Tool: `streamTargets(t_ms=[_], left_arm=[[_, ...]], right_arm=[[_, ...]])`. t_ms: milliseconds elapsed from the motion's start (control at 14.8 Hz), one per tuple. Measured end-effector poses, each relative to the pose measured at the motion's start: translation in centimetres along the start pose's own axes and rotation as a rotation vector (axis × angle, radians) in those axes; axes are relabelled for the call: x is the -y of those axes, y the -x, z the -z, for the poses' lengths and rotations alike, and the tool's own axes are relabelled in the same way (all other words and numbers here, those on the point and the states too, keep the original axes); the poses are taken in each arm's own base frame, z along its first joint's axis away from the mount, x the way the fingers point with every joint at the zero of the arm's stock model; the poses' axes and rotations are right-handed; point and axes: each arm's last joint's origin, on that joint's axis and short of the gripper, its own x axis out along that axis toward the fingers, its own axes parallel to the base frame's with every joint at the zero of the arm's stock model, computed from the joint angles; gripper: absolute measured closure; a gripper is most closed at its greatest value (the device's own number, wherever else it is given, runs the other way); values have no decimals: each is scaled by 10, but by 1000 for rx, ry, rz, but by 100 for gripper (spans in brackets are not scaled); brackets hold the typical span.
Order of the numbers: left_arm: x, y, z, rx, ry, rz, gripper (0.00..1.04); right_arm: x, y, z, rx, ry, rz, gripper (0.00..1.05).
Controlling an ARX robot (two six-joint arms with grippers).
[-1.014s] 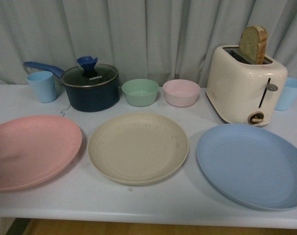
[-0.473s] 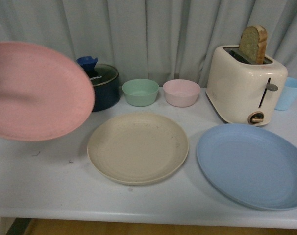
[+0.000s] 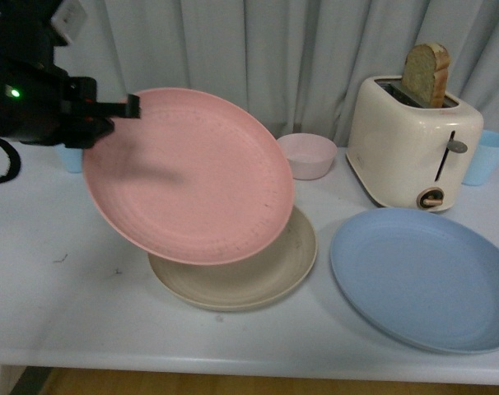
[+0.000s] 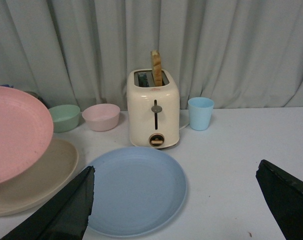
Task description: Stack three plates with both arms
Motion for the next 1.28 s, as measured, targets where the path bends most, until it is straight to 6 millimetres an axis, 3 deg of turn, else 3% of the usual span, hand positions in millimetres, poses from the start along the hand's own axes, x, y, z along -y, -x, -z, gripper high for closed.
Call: streamTargets(t_ms=[68,203,676,1014,1217,1285], left_arm=[[15,-13,11,-31,5,23,102],[15,-48,37,-69,92,-27,102],[19,-62,56,-110,234,-1,100],[15,-61,57,-117,323,28,57],[12,-22,31,85,348,39,19],[13,4,14,173,326,44,5]], right_arm=[[0,0,0,0,0,0,6],[0,0,0,0,0,0,6],[0,0,0,0,0,0,6],[0,0,0,0,0,0,6],[0,0,0,0,0,0,6],[0,0,0,0,0,0,6]])
